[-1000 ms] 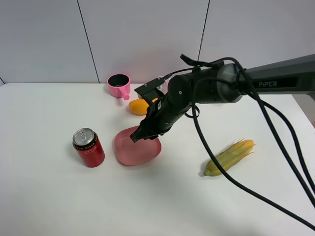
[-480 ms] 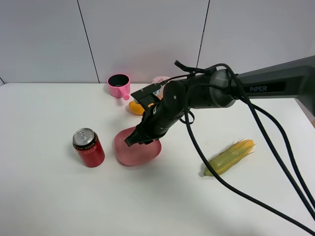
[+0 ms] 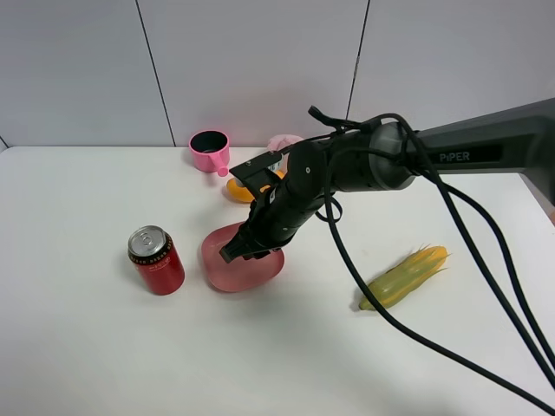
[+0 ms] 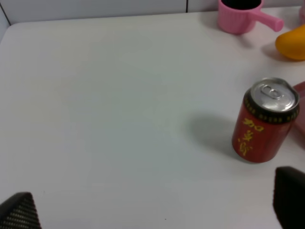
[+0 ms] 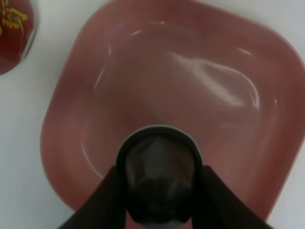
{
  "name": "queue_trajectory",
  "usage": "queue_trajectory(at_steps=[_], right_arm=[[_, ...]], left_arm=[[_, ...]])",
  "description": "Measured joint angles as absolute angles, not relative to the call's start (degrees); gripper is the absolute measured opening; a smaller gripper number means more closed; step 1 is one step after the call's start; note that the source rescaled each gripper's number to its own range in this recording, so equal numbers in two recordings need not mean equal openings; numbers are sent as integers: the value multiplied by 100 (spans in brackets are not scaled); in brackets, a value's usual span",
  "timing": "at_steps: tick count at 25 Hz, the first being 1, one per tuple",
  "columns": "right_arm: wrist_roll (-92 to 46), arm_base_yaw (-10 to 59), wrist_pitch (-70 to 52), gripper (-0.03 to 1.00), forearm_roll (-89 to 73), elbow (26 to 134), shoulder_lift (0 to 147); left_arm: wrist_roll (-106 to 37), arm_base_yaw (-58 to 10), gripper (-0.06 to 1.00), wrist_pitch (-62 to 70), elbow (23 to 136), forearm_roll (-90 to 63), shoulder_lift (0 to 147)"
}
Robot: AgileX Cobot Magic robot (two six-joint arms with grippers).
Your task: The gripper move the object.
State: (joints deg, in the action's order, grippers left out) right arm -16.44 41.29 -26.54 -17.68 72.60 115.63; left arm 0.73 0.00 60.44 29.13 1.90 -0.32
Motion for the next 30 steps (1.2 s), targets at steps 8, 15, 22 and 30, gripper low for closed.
queue_trajectory(at_steps=[8,15,22,30], right_arm=[[-1676,4134,-2441,29,-1768,7260,11563],[-1682,4140,-2292,75,-1768,7260,11563],[-1682,4140,-2357,77,-1768,7260,11345],[-1682,4151,-2399,94,-1701,7260,10361]], left_arm=[[73,0,100,6044,2913,190,-32],[73,0,100,6044,2913,190,-32],[73,0,100,6044,2913,190,-32],[73,0,100,6044,2913,190,-32]])
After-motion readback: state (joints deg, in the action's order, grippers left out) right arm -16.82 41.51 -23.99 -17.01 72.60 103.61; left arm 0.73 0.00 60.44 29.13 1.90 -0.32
